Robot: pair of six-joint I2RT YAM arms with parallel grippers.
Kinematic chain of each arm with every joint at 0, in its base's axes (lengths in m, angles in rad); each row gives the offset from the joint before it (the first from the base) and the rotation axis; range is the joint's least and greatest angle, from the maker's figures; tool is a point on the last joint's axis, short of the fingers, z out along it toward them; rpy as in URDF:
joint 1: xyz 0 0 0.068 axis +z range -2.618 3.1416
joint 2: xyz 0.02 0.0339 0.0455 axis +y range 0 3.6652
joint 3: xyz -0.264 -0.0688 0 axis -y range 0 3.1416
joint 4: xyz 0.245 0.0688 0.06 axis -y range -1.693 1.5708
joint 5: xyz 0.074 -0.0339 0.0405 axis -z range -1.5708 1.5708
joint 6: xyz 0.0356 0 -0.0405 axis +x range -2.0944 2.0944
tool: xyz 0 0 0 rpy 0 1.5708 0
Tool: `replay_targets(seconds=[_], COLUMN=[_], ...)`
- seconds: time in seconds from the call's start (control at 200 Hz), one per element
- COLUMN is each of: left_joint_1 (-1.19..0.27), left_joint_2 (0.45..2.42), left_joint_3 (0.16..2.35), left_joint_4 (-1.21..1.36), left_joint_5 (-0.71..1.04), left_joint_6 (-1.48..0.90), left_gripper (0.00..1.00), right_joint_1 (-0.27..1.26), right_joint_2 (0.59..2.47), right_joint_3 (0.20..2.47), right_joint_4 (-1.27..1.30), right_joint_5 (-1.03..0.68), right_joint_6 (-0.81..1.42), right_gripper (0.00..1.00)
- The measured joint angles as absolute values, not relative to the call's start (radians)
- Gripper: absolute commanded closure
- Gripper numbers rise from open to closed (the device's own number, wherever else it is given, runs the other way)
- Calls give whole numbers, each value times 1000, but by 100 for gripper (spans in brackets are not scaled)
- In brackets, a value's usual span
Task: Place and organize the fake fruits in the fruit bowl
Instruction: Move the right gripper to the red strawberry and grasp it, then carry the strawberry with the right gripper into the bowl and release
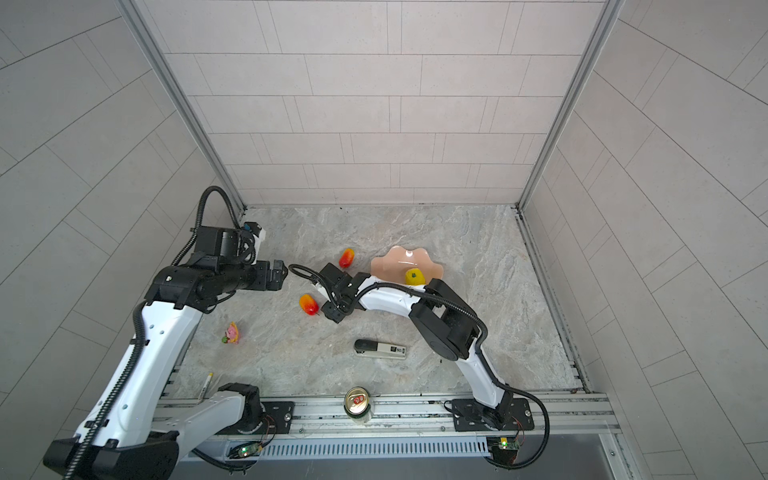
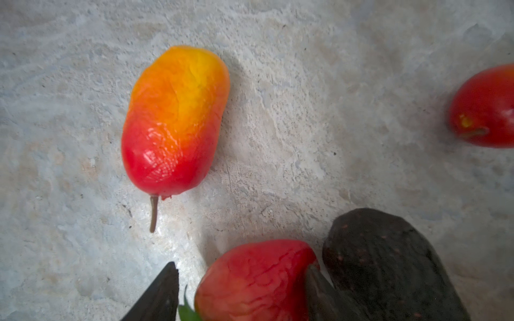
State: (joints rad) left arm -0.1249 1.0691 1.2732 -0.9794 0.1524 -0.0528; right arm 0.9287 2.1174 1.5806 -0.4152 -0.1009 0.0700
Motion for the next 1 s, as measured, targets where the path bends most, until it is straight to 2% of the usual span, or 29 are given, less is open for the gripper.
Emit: replay_targets(seconds=[0.445, 0.606, 0.686, 1.001], left_joint_1=[-125, -125, -125, -125], left_joint_2=[1060, 1054, 1052, 1052], left_joint_3=[1273, 1273, 1273, 1273], left_joint_4=[-980, -980, -980, -980], left_joint_5=[152, 152, 152, 149], left_joint_6=[-52, -51, -51, -51], left_gripper=[0, 0, 0, 0], right_joint_1=[929, 929, 929, 928], right_joint_2=[2126, 2128, 2128, 2078], right_joint_3=[1580, 1586, 1595, 1594], right_joint_4=[-432, -423, -418, -474], right_joint_5=[-96, -88, -83, -93], right_joint_6=[68, 65, 64, 52], right_gripper=[42, 62, 68, 74])
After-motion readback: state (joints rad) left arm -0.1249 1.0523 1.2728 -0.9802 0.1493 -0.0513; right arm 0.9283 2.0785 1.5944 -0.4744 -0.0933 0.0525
